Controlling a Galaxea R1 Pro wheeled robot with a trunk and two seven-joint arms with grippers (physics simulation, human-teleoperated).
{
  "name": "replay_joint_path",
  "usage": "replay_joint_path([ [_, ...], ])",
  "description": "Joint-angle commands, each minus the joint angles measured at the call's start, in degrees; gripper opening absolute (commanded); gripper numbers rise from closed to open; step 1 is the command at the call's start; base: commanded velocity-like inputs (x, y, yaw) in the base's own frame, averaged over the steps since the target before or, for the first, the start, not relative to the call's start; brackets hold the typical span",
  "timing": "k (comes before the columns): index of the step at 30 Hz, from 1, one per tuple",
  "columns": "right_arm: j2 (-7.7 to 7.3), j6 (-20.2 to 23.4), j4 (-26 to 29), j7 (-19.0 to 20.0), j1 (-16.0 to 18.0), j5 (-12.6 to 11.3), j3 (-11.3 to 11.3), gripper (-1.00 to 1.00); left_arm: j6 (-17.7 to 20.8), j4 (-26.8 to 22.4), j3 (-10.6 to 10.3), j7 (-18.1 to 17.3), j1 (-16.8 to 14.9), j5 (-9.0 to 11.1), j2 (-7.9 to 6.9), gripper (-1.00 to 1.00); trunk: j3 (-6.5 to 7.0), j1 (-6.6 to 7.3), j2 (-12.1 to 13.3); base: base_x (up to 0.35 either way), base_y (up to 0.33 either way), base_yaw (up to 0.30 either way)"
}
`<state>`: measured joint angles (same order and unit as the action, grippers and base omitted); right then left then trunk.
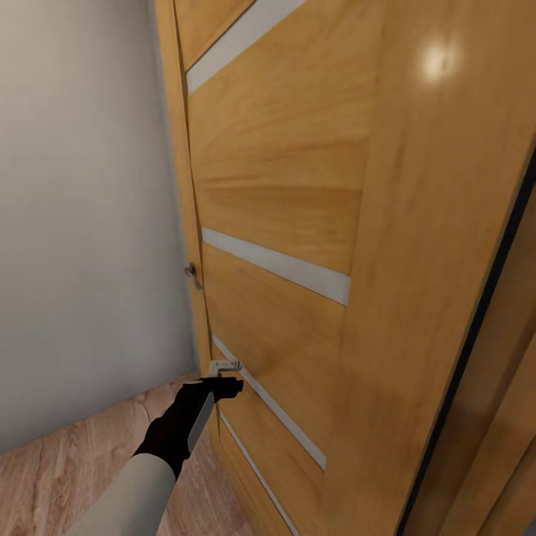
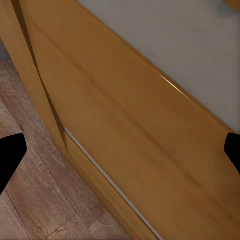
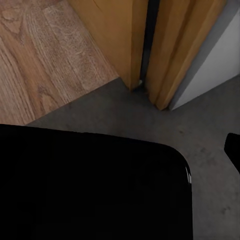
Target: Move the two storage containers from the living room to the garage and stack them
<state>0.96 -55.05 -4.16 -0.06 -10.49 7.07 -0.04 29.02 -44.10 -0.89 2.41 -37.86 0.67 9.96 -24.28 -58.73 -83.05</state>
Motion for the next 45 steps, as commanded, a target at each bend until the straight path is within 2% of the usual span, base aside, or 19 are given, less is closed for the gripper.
replay_joint_path([
  [1, 0.00, -0.2, -0.1, 0.0, 0.0, 0.1, -0.1, 1.00, 0.2, -0.1, -0.2, 0.1, 0.0, 1.2, 0.04, 1.00, -0.05, 0.00, 0.0, 0.000, 0.000, 0.000],
  [15, -0.01, -0.2, -0.1, 0.1, 0.0, 0.2, 0.0, 1.00, 0.2, -0.1, -0.2, 0.1, 0.0, 1.2, 0.04, 1.00, -0.05, 0.00, 0.0, 0.000, 0.000, 0.000],
  [28, -0.01, -0.2, -0.1, 0.1, 0.0, 0.2, 0.0, 1.00, 0.2, -0.1, -0.2, 0.1, 0.0, 1.2, 0.04, 1.00, 0.20, 0.00, 0.0, 0.000, 0.000, -0.198],
  [45, -0.03, -0.2, -0.1, 0.1, 0.0, 0.2, 0.0, 1.00, 0.2, -0.1, -0.2, 0.1, 0.0, 1.2, 0.04, 1.00, 0.23, 0.00, 0.0, 0.000, 0.000, -0.014],
])
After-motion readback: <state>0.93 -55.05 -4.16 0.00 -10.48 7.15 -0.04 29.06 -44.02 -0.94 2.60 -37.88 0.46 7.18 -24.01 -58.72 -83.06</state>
